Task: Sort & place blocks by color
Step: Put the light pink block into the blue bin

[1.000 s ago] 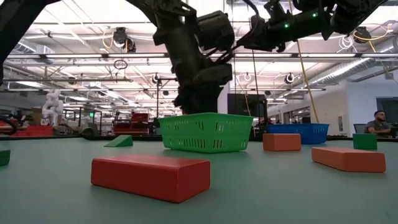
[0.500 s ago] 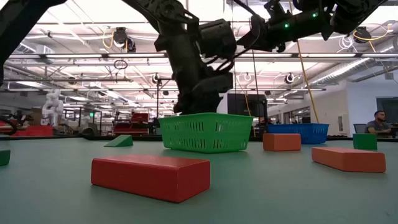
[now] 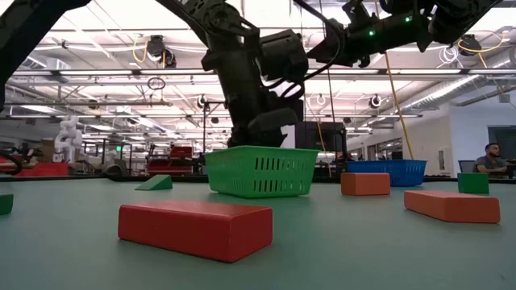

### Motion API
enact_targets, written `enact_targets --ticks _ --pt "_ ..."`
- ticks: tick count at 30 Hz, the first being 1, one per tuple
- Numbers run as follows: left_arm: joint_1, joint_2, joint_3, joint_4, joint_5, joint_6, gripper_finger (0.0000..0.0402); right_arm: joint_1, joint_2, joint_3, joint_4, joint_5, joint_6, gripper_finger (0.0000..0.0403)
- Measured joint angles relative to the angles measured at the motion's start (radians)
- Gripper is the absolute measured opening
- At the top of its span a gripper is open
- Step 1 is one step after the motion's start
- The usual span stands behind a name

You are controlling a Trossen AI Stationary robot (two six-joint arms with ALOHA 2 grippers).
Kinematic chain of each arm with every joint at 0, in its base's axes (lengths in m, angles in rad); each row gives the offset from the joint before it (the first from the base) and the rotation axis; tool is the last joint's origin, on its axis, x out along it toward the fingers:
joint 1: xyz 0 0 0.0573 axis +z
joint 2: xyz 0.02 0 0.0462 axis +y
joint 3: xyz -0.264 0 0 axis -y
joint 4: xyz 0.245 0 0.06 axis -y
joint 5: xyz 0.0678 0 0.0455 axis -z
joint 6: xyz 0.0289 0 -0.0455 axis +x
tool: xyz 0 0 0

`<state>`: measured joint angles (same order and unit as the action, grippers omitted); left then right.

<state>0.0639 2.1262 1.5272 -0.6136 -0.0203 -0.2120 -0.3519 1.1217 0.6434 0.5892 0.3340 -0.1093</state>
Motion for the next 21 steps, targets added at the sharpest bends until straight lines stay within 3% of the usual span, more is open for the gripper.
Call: enact_targets --ticks 15,17,21 --pt "0.003 -0.120 0.001 -0.019 0.010 0.023 0.0141 0.000 0.000 0.000 -0.003 -0.001 -0.008 0.0199" --pt "0.009 -0.150 0.002 -0.019 -0.009 0.041 0.0137 0.000 0.000 0.000 -0.004 -0.035 -0.012 0.0199" --pt "0.040 -0.217 0.002 -0.003 -0.031 0.076 0.0136 0.001 0.000 0.000 -0.004 -0.205 -0.100 0.0199"
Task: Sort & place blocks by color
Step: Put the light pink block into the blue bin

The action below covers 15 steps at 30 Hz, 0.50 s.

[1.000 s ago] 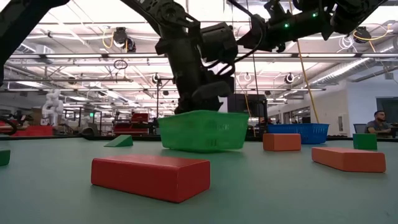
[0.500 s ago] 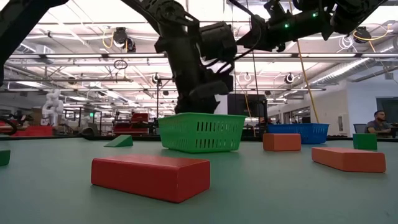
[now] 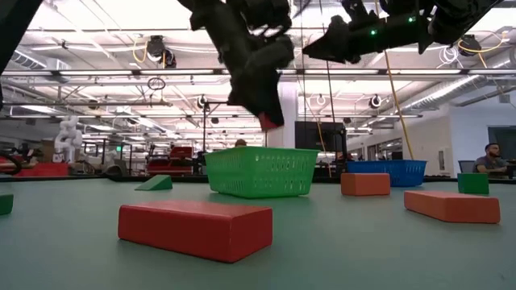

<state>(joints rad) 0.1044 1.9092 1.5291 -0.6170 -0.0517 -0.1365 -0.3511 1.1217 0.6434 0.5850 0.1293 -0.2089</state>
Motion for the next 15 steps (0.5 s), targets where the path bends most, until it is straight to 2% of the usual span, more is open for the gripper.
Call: enact_targets --ticks 3,7,10,15 --pt "0.032 -0.060 0.000 0.012 -0.002 0.019 0.0136 0.014 0.000 0.000 -0.019 -0.110 -0.129 0.0199" --pt "0.073 -0.140 0.000 0.035 0.048 0.030 0.0136 0.054 0.000 0.000 -0.096 -0.135 -0.376 0.0199" --pt "0.100 -0.174 0.000 0.043 0.166 0.039 0.0136 0.087 0.006 0.000 -0.141 -0.135 -0.529 0.0199" --pt "0.136 -0.178 0.000 0.036 0.391 0.038 0.0136 0.152 0.025 0.000 -0.101 -0.142 -0.691 0.0199"
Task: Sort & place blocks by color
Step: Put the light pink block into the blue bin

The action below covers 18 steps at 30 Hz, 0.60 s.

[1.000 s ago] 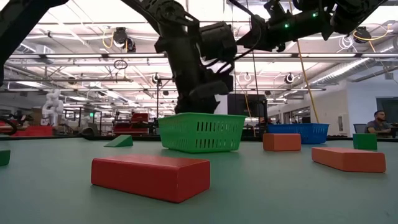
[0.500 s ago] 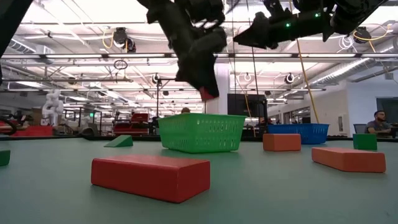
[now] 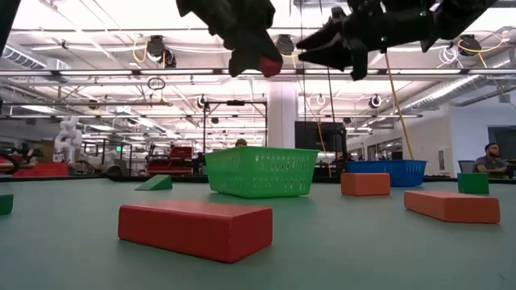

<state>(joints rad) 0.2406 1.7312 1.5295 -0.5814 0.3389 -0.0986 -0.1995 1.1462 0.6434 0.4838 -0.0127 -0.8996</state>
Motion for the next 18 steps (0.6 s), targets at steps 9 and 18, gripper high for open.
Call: enact_targets --ticks 9,18 --pt "0.051 0.013 0.000 -0.014 0.211 0.042 0.0136 0.085 0.104 0.000 0.200 -0.127 -0.063 0.0251" --pt "0.067 0.013 0.000 0.002 0.251 0.052 0.0136 0.084 0.212 0.000 0.315 -0.127 -0.081 0.0312"
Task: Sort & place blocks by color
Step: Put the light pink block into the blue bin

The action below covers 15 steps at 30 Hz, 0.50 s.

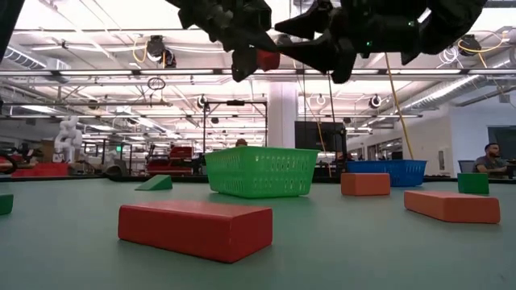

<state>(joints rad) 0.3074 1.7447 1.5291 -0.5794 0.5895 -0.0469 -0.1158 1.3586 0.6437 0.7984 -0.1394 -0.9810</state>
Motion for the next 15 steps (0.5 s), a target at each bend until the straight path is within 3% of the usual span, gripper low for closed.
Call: enact_targets --ticks 15 --pt "-0.012 0.000 0.000 0.007 0.014 0.000 0.0148 -0.008 0.139 0.000 0.214 -0.046 0.026 0.0309"
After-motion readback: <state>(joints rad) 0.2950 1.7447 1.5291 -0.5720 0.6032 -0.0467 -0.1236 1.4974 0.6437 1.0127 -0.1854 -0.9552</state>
